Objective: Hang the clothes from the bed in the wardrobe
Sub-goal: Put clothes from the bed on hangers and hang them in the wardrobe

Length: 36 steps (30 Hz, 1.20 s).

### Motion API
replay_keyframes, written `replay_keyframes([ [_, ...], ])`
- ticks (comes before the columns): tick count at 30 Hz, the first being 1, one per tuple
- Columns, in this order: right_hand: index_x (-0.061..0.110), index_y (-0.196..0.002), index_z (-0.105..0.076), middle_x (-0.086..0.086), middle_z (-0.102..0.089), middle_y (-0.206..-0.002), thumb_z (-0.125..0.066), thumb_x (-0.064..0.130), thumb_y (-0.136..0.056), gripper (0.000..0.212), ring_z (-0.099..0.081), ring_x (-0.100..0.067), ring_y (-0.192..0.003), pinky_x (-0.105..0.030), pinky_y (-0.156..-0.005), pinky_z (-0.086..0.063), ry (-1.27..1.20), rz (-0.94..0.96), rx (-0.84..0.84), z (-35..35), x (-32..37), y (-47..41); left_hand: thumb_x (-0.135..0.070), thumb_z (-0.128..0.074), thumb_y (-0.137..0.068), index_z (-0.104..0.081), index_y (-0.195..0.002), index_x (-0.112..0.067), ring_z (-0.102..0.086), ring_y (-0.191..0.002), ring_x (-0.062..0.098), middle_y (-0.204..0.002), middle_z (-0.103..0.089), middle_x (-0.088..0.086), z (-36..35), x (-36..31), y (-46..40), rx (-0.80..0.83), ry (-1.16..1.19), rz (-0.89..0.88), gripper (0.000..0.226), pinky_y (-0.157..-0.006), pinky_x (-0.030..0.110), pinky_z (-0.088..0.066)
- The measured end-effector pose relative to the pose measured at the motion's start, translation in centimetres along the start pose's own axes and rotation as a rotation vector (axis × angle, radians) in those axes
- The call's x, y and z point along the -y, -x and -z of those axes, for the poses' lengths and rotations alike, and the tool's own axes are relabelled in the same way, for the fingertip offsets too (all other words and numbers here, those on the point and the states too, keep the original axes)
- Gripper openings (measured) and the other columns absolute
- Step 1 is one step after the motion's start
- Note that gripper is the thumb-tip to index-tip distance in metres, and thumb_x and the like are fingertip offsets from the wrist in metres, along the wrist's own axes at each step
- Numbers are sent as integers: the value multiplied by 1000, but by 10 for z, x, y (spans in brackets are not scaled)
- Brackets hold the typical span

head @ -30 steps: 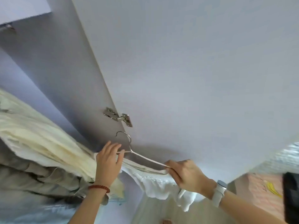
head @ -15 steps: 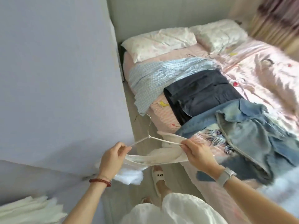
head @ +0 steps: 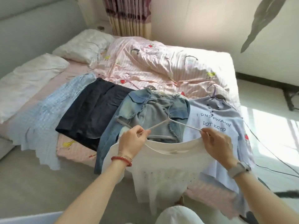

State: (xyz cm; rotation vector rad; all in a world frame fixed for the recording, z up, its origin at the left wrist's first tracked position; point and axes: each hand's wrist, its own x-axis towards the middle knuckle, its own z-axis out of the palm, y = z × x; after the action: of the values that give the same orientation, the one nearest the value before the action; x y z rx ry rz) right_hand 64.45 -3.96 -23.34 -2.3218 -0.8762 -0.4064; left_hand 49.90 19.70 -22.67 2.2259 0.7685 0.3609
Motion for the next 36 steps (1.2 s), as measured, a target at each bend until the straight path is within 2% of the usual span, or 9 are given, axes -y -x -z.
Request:
replay_keyframes([
  [6, 3, -77, -70, -9, -67, -61, -57, 21, -82, 23, -62, -20, -51, -21, -54, -41, 131, -79, -250, 46, -138, -63, -41, -60, -85, -62, -74, -14, -57, -73, 20, -68, -60, -4, -104, -125, -102, 183, -11, -109, 30, -64, 30, -42],
  [10, 6, -87, -71, -14, -71, -77, -63, 14, -83, 12, -65, -33, -66, -39, -58, -53, 195, -344, -306, 61, -219, -93, -43, -59, -85, -66, -79, -13, -59, -77, 19, -75, -64, -2, -170, -198, -167, 247, -55, -202, 32, -65, 29, -43],
  [13, 11, -92, -71, -16, -70, -81, -59, 20, -87, 16, -62, -39, -75, -44, -67, -49, 205, -496, -357, 69, -267, -129, -39, -59, -86, -65, -81, -16, -55, -74, 15, -73, -58, -5, -211, -242, -208, 219, -33, -284, 24, -66, 26, -41],
  [18, 17, -92, -70, -7, -71, -82, -57, 26, -87, 17, -59, -32, -84, -43, -83, -40, 245, -467, -411, 58, -324, -183, -25, -54, -90, -62, -85, -10, -57, -81, 20, -81, -60, -1, -272, -272, -270, 204, -16, -306, 17, -72, 27, -43],
  [22, 22, -98, -68, -6, -67, -102, -50, 31, -91, 22, -46, -28, -109, -39, -96, -21, 224, -612, -165, 13, -370, -204, -22, -44, -93, -57, -110, -13, -43, -115, 25, -117, -53, 9, -329, -252, -309, 191, -226, -206, 23, -99, 44, -34],
  [27, 32, -110, -62, -7, -53, -122, -45, 32, -92, 25, -38, -30, -118, -39, -98, -29, 173, -890, 153, -58, -407, -185, -25, -42, -92, -33, -138, -21, -26, -134, 26, -146, -29, 7, -387, -178, -292, 461, -481, -102, 46, -111, 51, -18],
  [29, 28, -126, -51, -7, -49, -130, -46, 21, -91, 36, -36, -28, -123, -43, -103, -25, 102, -886, 230, -82, -414, -175, -30, -37, -95, -18, -144, -25, -11, -140, 25, -153, -15, 4, -397, -144, -273, 606, -577, -48, 53, -112, 53, -5],
  [32, 19, -142, -24, -5, -25, -150, -40, 21, -94, 51, -18, -24, -138, -48, -112, -16, 123, -775, 461, -108, -416, -155, -35, -31, -97, -5, -146, -29, 6, -142, 25, -156, 4, 1, -397, -104, -254, 747, -744, 24, 56, -112, 54, 1],
  [36, 14, -144, -22, -9, -18, -152, -35, 24, -95, 51, -11, -26, -140, -50, -111, -16, 144, -729, 619, -122, -390, -139, -35, -31, -96, -4, -147, -29, 9, -142, 26, -156, 7, 3, -382, -87, -254, 762, -776, 50, 57, -112, 54, 1],
])
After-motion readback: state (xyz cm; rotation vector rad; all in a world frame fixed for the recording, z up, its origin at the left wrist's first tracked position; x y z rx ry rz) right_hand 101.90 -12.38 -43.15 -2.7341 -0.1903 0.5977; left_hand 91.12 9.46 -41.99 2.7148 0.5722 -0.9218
